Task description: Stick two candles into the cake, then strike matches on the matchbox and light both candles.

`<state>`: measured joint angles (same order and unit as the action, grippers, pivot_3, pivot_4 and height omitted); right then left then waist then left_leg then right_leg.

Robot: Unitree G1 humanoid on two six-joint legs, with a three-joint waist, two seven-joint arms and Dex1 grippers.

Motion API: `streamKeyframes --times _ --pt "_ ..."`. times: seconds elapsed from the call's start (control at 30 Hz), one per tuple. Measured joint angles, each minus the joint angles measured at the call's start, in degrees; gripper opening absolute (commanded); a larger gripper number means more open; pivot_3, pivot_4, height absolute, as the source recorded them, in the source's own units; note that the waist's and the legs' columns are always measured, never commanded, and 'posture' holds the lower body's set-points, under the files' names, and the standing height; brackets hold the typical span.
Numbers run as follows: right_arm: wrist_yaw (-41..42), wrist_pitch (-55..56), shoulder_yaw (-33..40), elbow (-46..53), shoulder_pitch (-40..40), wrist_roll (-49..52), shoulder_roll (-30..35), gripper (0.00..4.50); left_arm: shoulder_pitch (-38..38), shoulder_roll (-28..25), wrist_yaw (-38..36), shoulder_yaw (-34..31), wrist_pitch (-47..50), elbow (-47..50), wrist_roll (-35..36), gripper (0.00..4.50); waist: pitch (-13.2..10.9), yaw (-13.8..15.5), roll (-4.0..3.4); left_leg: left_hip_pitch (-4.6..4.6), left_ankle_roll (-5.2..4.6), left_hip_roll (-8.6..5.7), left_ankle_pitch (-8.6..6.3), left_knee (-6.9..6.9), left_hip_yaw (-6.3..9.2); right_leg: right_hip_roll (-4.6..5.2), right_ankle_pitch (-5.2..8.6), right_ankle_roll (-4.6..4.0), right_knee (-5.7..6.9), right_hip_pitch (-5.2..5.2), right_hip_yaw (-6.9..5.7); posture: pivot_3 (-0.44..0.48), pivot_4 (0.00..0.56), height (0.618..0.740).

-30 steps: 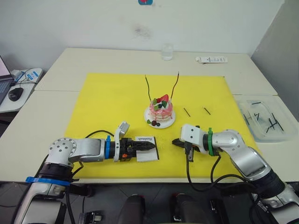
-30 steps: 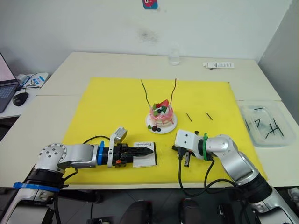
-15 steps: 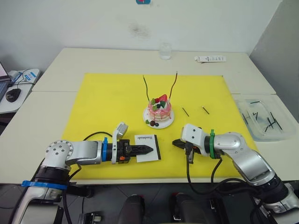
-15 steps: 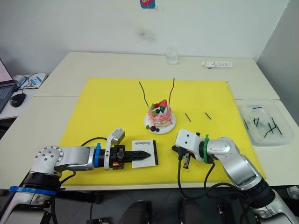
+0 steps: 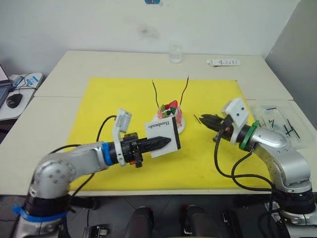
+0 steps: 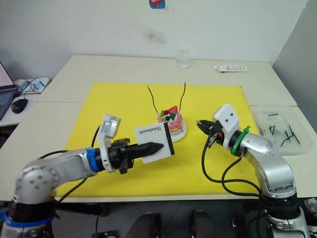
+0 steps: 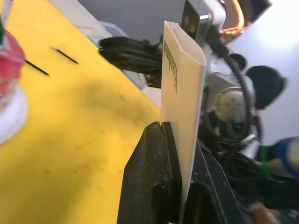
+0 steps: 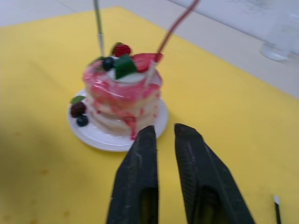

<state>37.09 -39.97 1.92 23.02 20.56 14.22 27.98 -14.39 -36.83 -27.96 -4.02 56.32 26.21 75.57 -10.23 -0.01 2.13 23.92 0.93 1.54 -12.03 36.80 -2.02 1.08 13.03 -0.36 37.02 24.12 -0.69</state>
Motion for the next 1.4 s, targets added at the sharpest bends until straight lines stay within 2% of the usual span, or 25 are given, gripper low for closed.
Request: streamKeyframes --times 0.1,0.23,0.43,0.63,0.73,0.8,1.2,1.3,1.4 --pt "-2.2 2.8 -0.6 -5.0 0.8 -1.2 -2.0 2.79 1.6 0.2 -2.1 1.3 -2.0 2.5 -4.5 0.00 0.0 -0.2 -0.01 -0.01 -0.01 0.01 0.00 0.01 -0.02 -0.02 0.00 0.00 0.00 0.00 0.03 0.000 0.150 0.740" --pt "-5.1 8.1 -4.4 -14.2 3.0 -4.2 -6.4 4.17 1.9 3.3 -1.3 1.5 -4.2 2.6 -7.0 0.00 0.0 -0.2 -0.01 0.01 -0.02 0.03 0.00 0.02 0.02 -0.07 -0.05 0.09 0.02 -0.01 0.01 0.000 0.150 0.740" --pt "-10.0 14.6 -5.4 -26.5 6.5 -6.6 -12.1 4.17 1.9 4.5 0.3 0.4 -4.6 2.5 -7.2 0.00 0.0 -0.2 -0.02 0.04 -0.02 0.04 -0.01 0.01 0.02 -0.15 -0.13 0.23 0.00 0.01 0.03 0.000 0.150 0.740" --pt "-12.9 18.1 -5.0 -33.0 8.5 -6.9 -14.7 4.17 2.3 4.5 1.6 -0.3 -4.5 2.8 -6.9 0.00 0.0 -0.2 -0.03 0.03 -0.02 0.10 -0.01 0.00 0.06 -0.21 -0.14 0.25 0.04 0.00 0.01 0.000 0.150 0.740" --pt "-14.2 19.3 -4.7 -35.5 8.9 -7.0 -15.1 3.57 2.5 4.5 2.2 -0.4 -4.5 2.8 -6.8 0.00 0.0 -0.3 -0.03 0.02 -0.02 0.10 0.00 0.02 0.05 -0.21 -0.14 0.25 0.06 0.00 0.03 0.000 0.150 0.740" --pt "-15.1 20.2 -4.1 -37.3 9.6 -7.2 -15.5 2.91 2.5 4.5 2.4 -0.5 -4.5 2.8 -6.6 0.00 0.0 -0.3 -0.03 0.01 -0.02 0.10 0.00 0.02 0.05 -0.23 -0.15 0.26 0.07 0.00 0.03 0.000 0.150 0.740" --pt "-17.3 21.5 -3.0 -42.1 11.9 -7.5 -18.1 2.91 2.0 4.5 3.7 -0.8 -4.4 2.8 -5.9 0.00 0.0 -0.3 -0.03 -0.01 -0.03 0.14 0.00 0.02 0.07 -0.28 -0.16 0.27 0.10 -0.01 0.03 0.000 0.150 0.740" --pt "-17.4 20.9 -2.9 -42.5 12.3 -7.4 -18.1 2.30 2.0 4.5 3.7 -0.8 -4.4 2.8 -5.9 0.00 0.0 -0.3 -0.03 -0.02 -0.03 0.14 0.00 0.02 0.07 -0.28 -0.16 0.27 0.10 -0.01 0.03 0.000 0.150 0.740" --pt "-17.4 20.7 -2.8 -43.0 12.6 -7.4 -18.1 1.27 2.1 4.5 3.8 -0.8 -4.4 2.8 -5.9 0.00 0.0 -0.3 -0.03 -0.03 -0.03 0.14 0.00 0.03 0.08 -0.28 -0.16 0.27 0.10 -0.03 0.03 0.000 0.150 0.740"
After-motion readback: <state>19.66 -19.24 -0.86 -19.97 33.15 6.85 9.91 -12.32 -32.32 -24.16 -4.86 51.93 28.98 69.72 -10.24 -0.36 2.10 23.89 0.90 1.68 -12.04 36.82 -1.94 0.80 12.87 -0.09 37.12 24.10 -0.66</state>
